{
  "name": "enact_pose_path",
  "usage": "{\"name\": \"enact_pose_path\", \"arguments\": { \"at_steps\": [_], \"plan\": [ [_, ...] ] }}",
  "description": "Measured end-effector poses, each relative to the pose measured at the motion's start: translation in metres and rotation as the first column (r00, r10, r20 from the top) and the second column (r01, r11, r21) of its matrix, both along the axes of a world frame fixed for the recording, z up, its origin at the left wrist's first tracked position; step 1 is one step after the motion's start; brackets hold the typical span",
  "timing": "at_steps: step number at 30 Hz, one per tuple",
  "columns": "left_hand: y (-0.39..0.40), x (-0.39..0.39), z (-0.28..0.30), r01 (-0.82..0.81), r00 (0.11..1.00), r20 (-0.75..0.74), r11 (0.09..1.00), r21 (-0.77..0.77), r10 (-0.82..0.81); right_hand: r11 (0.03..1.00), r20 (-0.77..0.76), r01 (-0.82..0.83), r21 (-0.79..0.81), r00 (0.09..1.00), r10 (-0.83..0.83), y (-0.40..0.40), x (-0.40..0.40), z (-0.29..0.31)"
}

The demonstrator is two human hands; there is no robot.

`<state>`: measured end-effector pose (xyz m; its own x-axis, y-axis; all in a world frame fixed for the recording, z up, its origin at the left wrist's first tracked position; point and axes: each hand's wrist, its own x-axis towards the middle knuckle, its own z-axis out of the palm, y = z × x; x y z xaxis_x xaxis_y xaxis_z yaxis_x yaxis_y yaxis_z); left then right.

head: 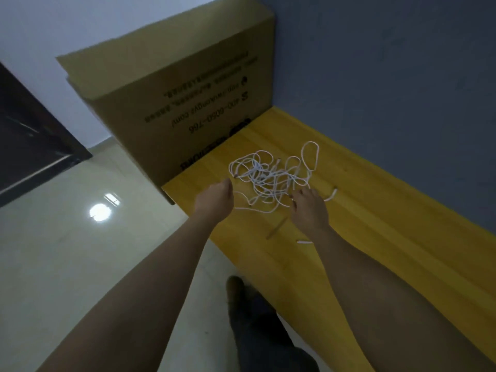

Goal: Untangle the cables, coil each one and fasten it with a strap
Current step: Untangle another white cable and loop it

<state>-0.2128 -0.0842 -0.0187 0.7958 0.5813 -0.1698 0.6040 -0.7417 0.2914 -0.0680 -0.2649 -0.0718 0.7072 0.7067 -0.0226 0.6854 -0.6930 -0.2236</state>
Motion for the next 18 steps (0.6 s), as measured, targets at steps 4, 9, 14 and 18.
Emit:
{"name": "enact_pose_path", "arguments": {
  "at_steps": [4, 9, 14, 18],
  "plan": [
    [0.064, 0.028, -0.020, 0.059, 0.998, -0.023, 0.998, -0.026, -0.060, 0.981, -0.129, 0.193, -0.013, 0.973, -0.193, 0.039, 0.011, -0.041],
    [0.117, 0.057, -0.048, 0.228, 0.967, -0.065, 0.950, -0.213, -0.247, 0.782, -0.224, 0.553, -0.287, 0.755, -0.616, 0.024, -0.011, -0.088],
    [0.124, 0.087, -0.064, 0.487, 0.852, -0.075, 0.837, -0.250, -0.518, 0.592, -0.313, 0.740, -0.320, 0.507, -0.803, 0.014, -0.035, -0.098],
    [0.112, 0.108, -0.068, 0.642, 0.737, -0.039, 0.718, -0.269, -0.675, 0.438, -0.399, 0.875, -0.205, 0.334, -0.854, 0.027, -0.056, -0.097]
  ]
}}
